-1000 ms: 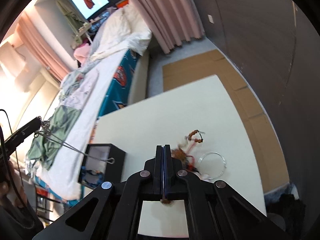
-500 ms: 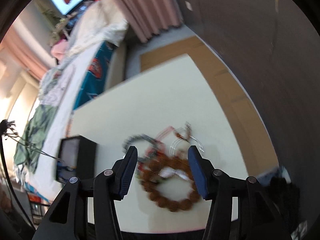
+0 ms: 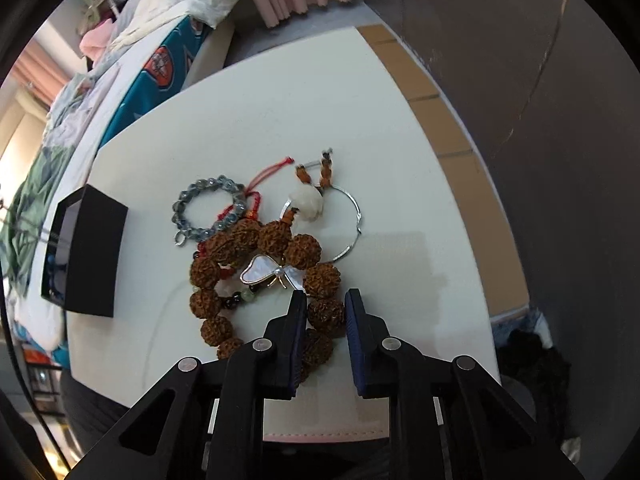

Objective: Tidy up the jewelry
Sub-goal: 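Carry silver chain into box with left tool while right tool grasps brown bracelet, then lower the brown bead bracelet into the black box and open the right tool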

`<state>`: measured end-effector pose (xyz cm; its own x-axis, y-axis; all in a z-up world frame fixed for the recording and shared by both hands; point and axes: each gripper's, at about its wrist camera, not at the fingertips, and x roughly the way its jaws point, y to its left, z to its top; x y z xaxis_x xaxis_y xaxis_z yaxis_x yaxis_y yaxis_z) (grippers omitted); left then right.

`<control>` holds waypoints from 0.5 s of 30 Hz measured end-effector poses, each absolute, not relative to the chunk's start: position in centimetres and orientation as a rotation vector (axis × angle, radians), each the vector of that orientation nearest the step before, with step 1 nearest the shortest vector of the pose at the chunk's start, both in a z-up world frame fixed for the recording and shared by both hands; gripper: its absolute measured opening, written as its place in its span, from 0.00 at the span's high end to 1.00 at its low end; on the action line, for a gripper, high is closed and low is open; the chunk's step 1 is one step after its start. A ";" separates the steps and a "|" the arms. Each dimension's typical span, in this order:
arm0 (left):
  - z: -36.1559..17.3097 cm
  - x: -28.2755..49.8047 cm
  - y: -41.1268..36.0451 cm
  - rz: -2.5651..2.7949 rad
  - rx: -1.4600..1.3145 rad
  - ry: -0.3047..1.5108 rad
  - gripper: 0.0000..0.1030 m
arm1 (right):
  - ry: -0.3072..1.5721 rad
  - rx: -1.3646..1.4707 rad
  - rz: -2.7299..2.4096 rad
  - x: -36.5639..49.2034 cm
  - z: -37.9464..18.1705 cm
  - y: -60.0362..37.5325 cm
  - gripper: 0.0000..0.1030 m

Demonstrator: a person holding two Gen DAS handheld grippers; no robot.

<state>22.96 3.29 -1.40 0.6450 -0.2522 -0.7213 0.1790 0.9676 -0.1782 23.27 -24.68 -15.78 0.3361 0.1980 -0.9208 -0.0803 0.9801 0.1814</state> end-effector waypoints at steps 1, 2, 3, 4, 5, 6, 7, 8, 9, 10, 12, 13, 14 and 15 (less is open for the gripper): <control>-1.4 23.0 3.4 -0.249 -0.102 0.840 0.84 | 1.202 0.117 0.195 23.2 -15.3 -24.6 0.80; -1.5 23.1 3.6 -0.252 -0.109 0.853 0.80 | 1.183 0.127 0.208 23.2 -14.6 -24.4 0.80; -1.6 23.1 3.7 -0.251 -0.112 0.863 0.76 | 1.163 0.131 0.220 23.0 -13.9 -24.3 0.80; -1.7 23.2 3.9 -0.242 -0.113 0.876 0.61 | 1.138 0.137 0.238 22.8 -13.0 -24.1 0.80; -1.7 23.1 4.1 -0.228 -0.113 0.873 0.44 | 1.120 0.142 0.255 22.7 -12.2 -23.8 0.80; -1.7 22.8 4.3 -0.217 -0.115 0.858 0.36 | 1.095 0.138 0.281 22.5 -11.0 -23.2 0.80; -1.7 22.5 4.5 -0.213 -0.120 0.840 0.27 | 1.077 0.131 0.298 22.7 -10.4 -22.5 0.80; -1.6 22.3 4.8 -0.210 -0.124 0.829 0.24 | 1.058 0.123 0.314 22.5 -9.6 -21.9 0.80; -1.7 22.1 5.1 -0.206 -0.128 0.829 0.23 | 1.040 0.114 0.329 22.5 -8.8 -21.3 0.80; -1.8 22.0 5.4 -0.201 -0.131 0.834 0.23 | 1.028 0.108 0.337 22.4 -8.2 -20.9 0.80; -2.0 22.0 5.9 -0.193 -0.136 0.848 0.23 | 0.997 0.095 0.361 22.4 -6.7 -19.8 0.81; -2.1 21.9 6.1 -0.187 -0.139 0.853 0.23 | 0.989 0.092 0.369 22.5 -6.3 -19.4 0.81; -2.2 21.7 6.4 -0.180 -0.142 0.853 0.23 | 0.978 0.089 0.382 22.6 -5.8 -18.8 0.81; -2.3 21.5 6.7 -0.174 -0.145 0.852 0.23 | 0.972 0.096 0.403 22.7 -5.3 -18.4 0.80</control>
<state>21.53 6.69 -2.33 0.6457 -0.2100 -0.7341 0.0946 0.9760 -0.1960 22.65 -18.36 -5.30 0.4963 0.3744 -0.7833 -0.2897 0.9219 0.2572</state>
